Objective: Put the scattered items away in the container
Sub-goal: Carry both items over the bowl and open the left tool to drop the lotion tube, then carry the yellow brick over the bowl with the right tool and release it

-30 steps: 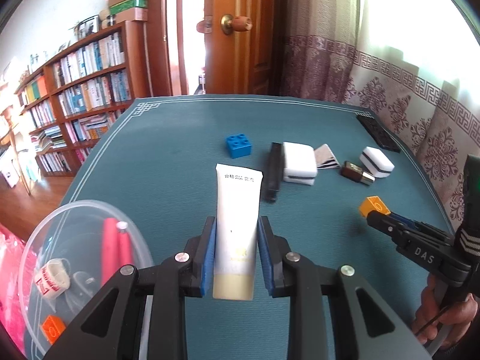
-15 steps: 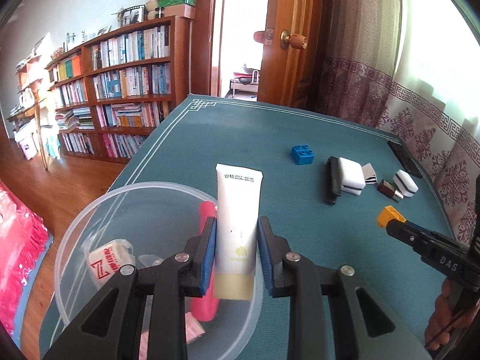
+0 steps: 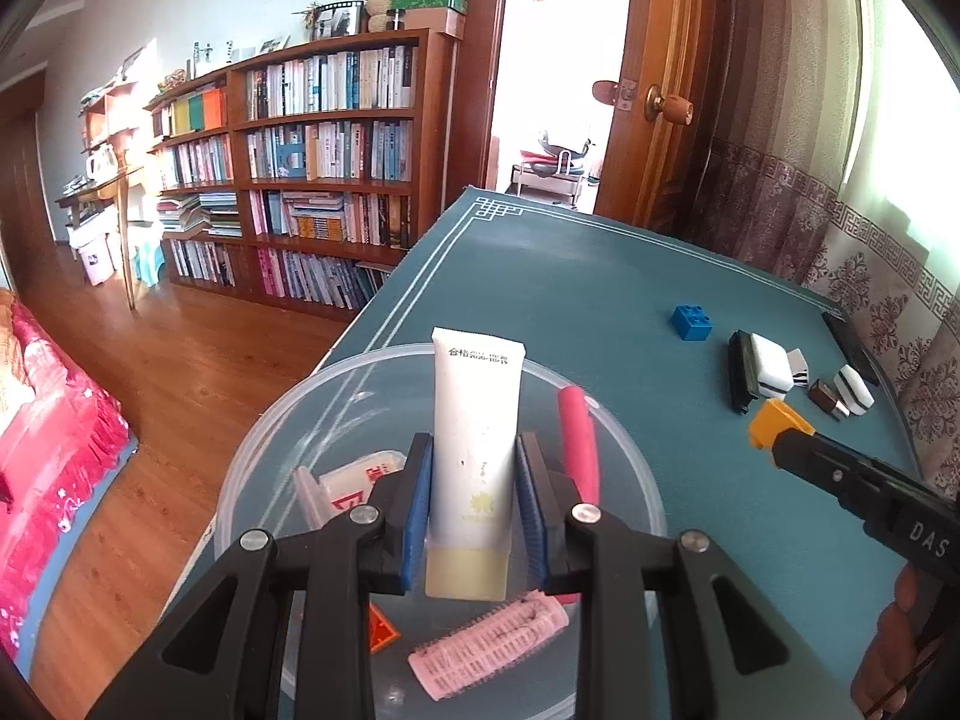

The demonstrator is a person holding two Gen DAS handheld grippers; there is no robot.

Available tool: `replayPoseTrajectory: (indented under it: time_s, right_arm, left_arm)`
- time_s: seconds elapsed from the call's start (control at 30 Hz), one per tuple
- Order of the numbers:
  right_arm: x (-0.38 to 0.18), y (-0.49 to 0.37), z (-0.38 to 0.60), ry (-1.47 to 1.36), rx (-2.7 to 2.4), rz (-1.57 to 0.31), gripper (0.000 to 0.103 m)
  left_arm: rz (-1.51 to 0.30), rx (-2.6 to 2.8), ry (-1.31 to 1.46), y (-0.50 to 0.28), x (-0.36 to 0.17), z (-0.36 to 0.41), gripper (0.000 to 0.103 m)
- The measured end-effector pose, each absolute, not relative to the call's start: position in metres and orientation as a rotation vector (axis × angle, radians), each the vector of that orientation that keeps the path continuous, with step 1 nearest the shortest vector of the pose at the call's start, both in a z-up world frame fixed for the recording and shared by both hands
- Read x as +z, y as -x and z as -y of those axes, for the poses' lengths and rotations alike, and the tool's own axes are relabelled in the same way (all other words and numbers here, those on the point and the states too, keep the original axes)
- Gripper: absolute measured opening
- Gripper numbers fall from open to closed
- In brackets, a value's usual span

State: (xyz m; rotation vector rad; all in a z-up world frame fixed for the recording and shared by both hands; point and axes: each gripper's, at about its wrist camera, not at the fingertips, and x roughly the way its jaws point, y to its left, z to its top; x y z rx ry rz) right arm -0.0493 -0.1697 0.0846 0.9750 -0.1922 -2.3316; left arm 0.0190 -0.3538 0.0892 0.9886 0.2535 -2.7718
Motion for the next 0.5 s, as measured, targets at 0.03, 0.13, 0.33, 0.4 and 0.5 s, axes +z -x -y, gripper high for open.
replayPoseTrajectory:
  time_s: [0.03,0.13,0.33,0.4,0.5]
  right_arm:
    - [0.085,0.049,0.176,-0.971,-2.322,0.183,0.035]
    - [0.086,0.044,0.194,-0.957,-2.305,0.153,0.035]
    - [0.085,0.036,0.226,-0.939,-2.277,0.096,0.032]
    - [0.082,0.036,0.231,-0.951,-2.266,0.092,0.032]
    - [0.076,0.038,0.226,-0.973,-2.288,0.096,0.032]
  left_arm:
    - [-0.258,-2.767,-0.986,-0.020,0.089,0.357,0.031]
    - [-0.281,-2.752,-0.986,-0.021,0.088,0.364,0.031]
    - [-0.329,-2.749,-0.953,-0.026,0.091,0.376,0.071]
    - [-0.328,-2.750,-0.929,-0.030,0.095,0.378,0.075]
    - [-0.346,-2.751,-0.912,-0.032,0.099,0.384,0.079]
